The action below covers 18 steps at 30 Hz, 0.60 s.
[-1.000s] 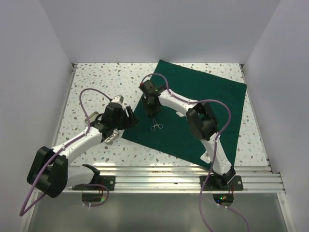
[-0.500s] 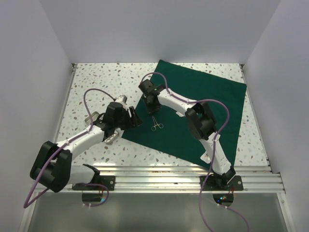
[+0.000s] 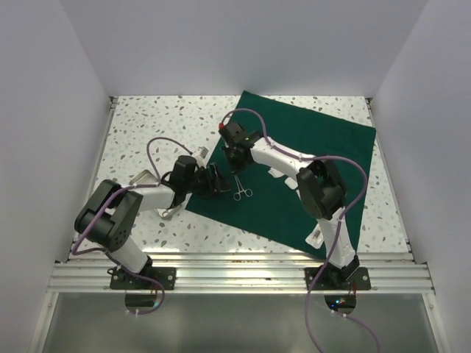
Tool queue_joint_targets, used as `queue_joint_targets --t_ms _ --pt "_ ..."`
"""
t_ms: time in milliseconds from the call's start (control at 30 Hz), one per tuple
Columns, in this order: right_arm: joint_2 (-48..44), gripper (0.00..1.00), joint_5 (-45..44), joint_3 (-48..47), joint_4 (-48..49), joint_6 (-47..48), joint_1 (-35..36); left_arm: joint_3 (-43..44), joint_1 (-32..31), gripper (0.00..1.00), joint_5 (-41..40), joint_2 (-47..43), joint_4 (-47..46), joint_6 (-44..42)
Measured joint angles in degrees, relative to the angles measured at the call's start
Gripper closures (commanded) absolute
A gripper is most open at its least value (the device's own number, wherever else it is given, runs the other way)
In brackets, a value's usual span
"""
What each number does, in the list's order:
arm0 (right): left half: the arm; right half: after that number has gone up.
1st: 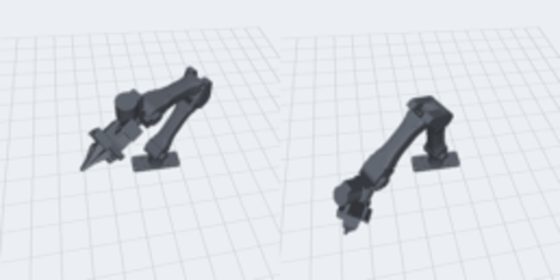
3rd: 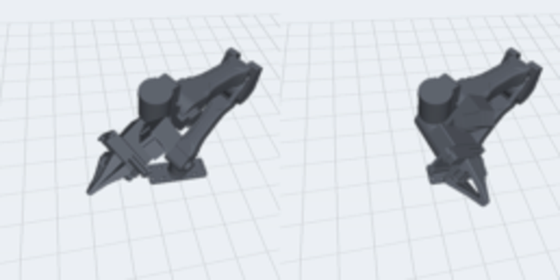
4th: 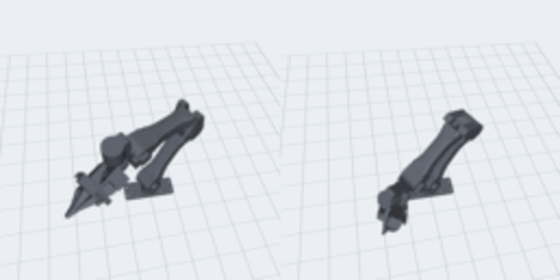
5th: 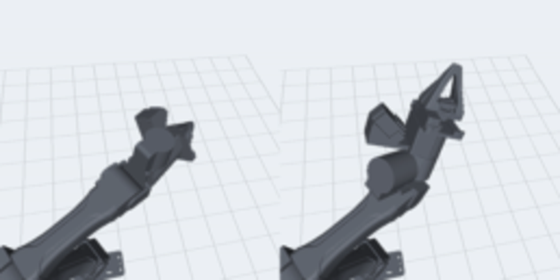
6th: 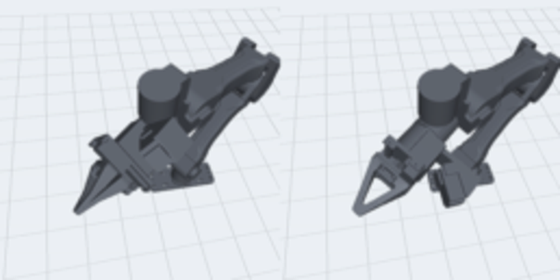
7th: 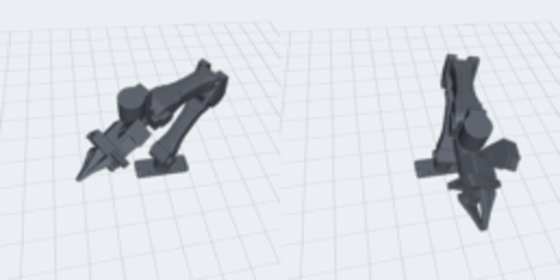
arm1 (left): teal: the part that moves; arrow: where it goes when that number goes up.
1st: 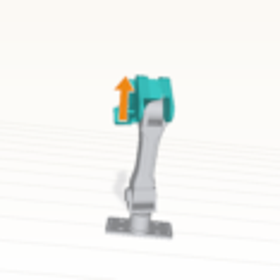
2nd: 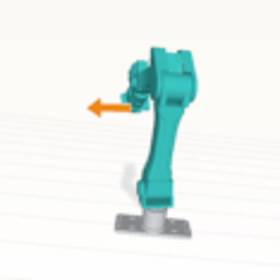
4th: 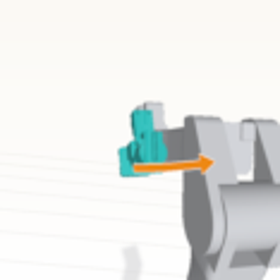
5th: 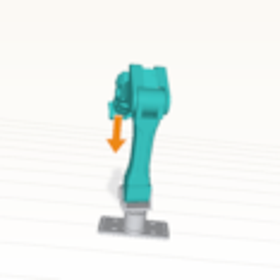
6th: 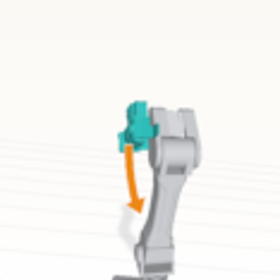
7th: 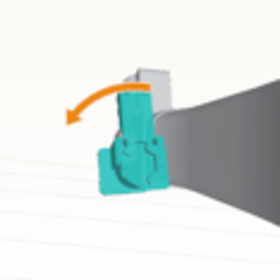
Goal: Prepare the surgical pack
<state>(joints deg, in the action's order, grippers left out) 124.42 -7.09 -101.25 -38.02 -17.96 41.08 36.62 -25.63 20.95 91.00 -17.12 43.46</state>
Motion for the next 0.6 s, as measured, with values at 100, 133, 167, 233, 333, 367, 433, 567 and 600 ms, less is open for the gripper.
queue_joint_targets --t_ms 100,133,167,233,333,367,433,567,600 --pt "-1.8 1.00 1.3 1.9 1.6 -0.2 -0.3 0.0 -0.2 0.36 1.6 3.6 -5.1 1.7" --pt "-2.0 1.00 1.8 2.2 2.1 -0.3 -0.4 0.0 -0.3 0.37 1.9 4.6 -6.8 2.3" --pt "-2.1 1.00 2.3 2.4 2.5 -0.4 -0.5 0.0 -0.3 0.37 2.3 5.5 -8.3 2.8" --pt "-2.1 1.00 3.3 2.6 3.2 -0.7 -0.7 -0.1 -0.5 0.37 3.0 6.8 -11.4 3.8" --pt "-2.1 1.00 4.7 3.1 4.2 -1.3 -0.7 -0.1 -0.8 0.39 3.8 8.5 -16.0 5.4" --pt "-2.1 1.00 5.2 3.2 4.3 -1.5 -0.7 0.0 -0.9 0.40 4.1 9.2 -17.4 5.8" --pt "-2.1 1.00 6.2 3.3 4.5 -2.0 -0.7 0.1 -1.1 0.41 4.4 10.4 -19.1 6.6" --pt "-2.2 1.00 7.8 3.3 5.2 -2.8 -0.7 1.2 -1.5 0.53 5.0 13.4 -20.2 8.0" --pt "-2.2 1.00 8.2 3.4 5.4 -3.0 -0.7 1.6 -1.5 0.58 5.1 14.2 -20.2 8.3"
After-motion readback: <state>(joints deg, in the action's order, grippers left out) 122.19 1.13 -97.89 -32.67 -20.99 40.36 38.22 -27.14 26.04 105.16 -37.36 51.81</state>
